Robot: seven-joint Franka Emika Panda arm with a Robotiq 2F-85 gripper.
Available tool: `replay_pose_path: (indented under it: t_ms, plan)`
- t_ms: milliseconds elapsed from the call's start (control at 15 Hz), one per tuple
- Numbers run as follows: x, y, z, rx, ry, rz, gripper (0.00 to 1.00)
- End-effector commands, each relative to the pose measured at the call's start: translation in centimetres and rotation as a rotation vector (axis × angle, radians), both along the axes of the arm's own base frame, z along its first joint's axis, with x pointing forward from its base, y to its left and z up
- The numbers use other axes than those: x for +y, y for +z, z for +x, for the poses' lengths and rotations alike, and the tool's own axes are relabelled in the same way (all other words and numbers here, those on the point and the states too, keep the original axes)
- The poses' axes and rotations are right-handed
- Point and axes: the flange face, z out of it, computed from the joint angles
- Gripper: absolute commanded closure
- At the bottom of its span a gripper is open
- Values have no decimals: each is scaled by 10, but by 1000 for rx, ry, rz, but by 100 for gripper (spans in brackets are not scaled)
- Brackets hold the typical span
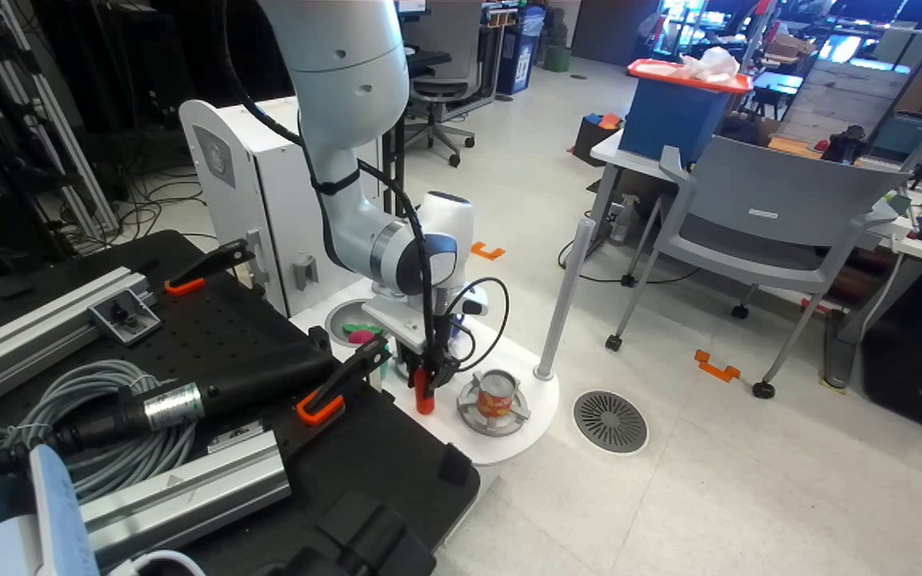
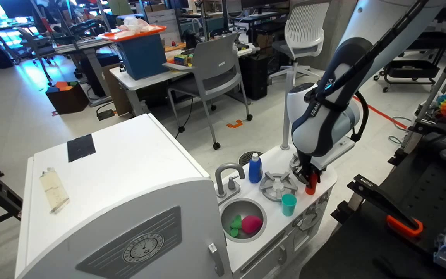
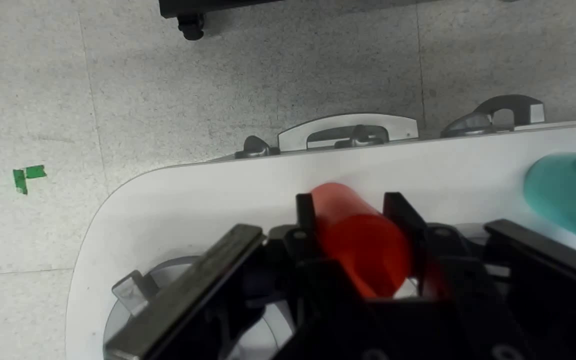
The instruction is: Pick up the orange object and put it in the toy cup
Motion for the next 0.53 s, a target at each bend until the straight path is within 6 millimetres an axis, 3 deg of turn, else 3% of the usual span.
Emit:
replay_pose_path:
  t_ms: [0, 333, 467]
  plan:
    - [14, 29, -2, -12, -1, -12, 87]
    - [38, 97, -12, -5, 22, 82, 87]
    - [47, 116, -16, -9, 29, 94, 87]
